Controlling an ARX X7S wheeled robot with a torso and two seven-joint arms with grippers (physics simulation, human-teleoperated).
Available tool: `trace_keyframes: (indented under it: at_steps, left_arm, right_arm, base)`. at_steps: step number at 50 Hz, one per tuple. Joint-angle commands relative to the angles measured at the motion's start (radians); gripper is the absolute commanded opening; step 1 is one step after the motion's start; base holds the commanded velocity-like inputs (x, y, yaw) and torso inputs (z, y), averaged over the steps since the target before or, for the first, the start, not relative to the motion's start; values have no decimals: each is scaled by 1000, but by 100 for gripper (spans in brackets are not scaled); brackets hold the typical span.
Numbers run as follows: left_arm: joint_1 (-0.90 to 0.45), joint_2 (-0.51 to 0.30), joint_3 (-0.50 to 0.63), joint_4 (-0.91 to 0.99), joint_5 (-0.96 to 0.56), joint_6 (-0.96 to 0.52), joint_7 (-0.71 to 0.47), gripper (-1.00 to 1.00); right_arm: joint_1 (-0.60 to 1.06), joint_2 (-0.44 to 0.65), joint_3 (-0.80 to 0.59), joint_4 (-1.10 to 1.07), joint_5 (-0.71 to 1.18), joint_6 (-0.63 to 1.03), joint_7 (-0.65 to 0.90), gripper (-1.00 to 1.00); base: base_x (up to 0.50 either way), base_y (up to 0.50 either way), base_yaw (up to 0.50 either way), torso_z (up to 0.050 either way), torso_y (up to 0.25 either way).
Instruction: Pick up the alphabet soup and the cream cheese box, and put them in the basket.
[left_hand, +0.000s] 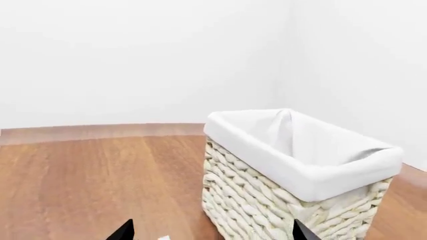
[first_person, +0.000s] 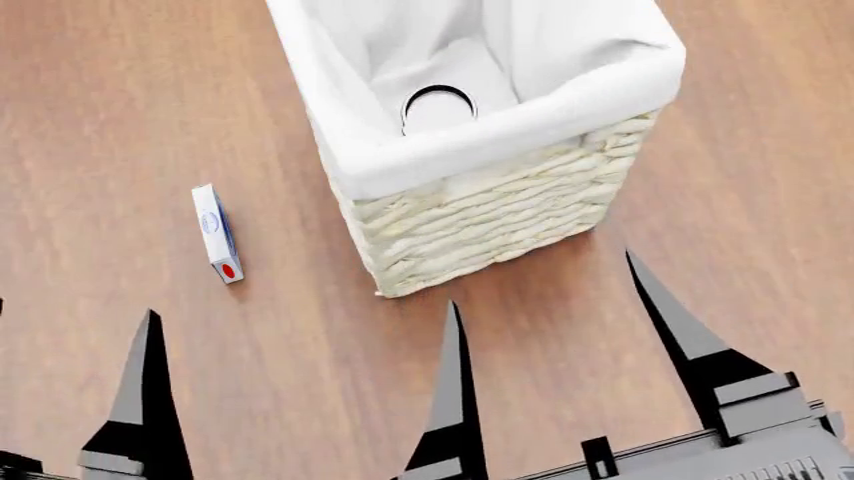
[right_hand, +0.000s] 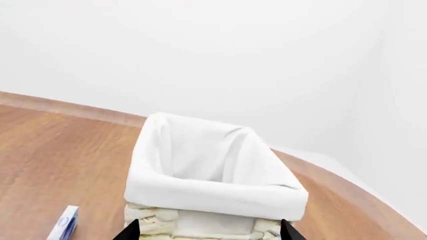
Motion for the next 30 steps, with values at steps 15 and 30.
trace_keyframes:
  at_steps: [15, 30]
  left_arm:
    - [-321, 105, 43, -343, -101, -106, 122, 100]
    - [-420, 168, 44, -525, -111, -100, 157, 100]
  right_arm:
    - [-22, -14, 5, 47, 1, -31, -22, 100]
    - [-29, -8, 8, 55, 6, -32, -22, 100]
  base:
    - [0, 0, 0, 0, 0]
    - [0, 0, 0, 0, 0]
